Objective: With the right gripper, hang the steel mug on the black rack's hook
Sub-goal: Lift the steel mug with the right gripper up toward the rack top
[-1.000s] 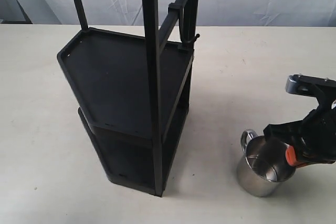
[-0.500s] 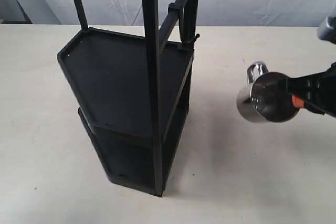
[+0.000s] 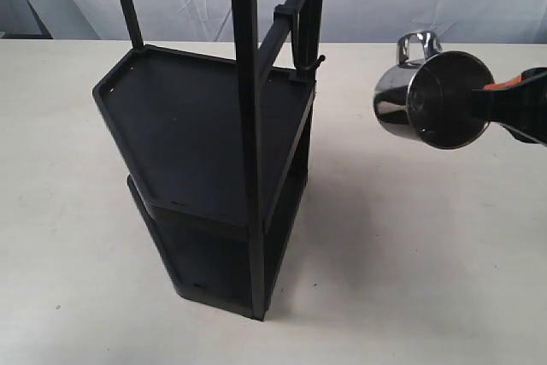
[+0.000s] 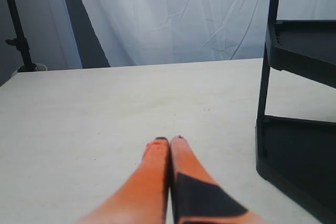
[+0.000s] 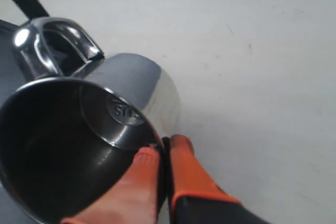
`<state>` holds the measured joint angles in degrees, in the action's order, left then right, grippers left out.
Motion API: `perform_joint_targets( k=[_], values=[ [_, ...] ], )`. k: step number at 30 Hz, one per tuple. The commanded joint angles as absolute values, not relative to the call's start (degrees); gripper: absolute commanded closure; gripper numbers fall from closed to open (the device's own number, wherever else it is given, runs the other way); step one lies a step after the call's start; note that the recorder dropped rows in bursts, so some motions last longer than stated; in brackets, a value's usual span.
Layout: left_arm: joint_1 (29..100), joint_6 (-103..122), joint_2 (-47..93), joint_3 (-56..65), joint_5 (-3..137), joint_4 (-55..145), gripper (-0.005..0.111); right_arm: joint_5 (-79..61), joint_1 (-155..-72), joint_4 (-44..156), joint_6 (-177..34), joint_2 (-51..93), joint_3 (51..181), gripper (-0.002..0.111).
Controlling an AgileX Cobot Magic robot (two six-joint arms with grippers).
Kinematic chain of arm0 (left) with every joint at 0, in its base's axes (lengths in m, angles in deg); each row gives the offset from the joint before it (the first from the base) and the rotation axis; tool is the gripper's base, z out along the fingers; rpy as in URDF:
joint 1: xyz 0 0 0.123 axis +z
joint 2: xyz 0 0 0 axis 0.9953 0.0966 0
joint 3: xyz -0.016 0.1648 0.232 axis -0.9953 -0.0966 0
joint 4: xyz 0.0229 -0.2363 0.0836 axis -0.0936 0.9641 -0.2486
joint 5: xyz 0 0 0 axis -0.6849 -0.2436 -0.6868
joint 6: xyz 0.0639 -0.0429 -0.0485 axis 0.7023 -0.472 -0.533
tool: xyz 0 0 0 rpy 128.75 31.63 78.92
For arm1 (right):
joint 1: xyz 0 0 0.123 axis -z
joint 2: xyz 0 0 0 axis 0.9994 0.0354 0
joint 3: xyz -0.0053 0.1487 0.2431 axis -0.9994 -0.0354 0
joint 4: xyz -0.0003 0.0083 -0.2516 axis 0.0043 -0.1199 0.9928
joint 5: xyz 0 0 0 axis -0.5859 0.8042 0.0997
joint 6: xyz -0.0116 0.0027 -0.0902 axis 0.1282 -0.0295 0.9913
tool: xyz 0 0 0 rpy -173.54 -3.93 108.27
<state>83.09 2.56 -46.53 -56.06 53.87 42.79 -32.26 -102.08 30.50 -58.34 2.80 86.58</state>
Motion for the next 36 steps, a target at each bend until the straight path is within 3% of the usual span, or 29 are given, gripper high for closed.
perform_joint_targets(
  k=[1, 10, 36],
  values=[
    [83.2, 2.6, -46.7, -56.1, 53.9, 42.6, 0.105, -27.1, -106.9, 29.2, -56.7, 2.2, 86.3, 0.109],
    [83.2, 2.6, -46.7, -56.1, 53.9, 42.6, 0.105, -24.0, -112.0, 32.0, -56.7, 2.2, 86.3, 0.109],
    [83.2, 2.6, -46.7, -56.1, 53.9, 42.6, 0.105, -29.5, -112.1, 36.9, -56.7, 2.2, 90.4, 0.109]
  ],
)
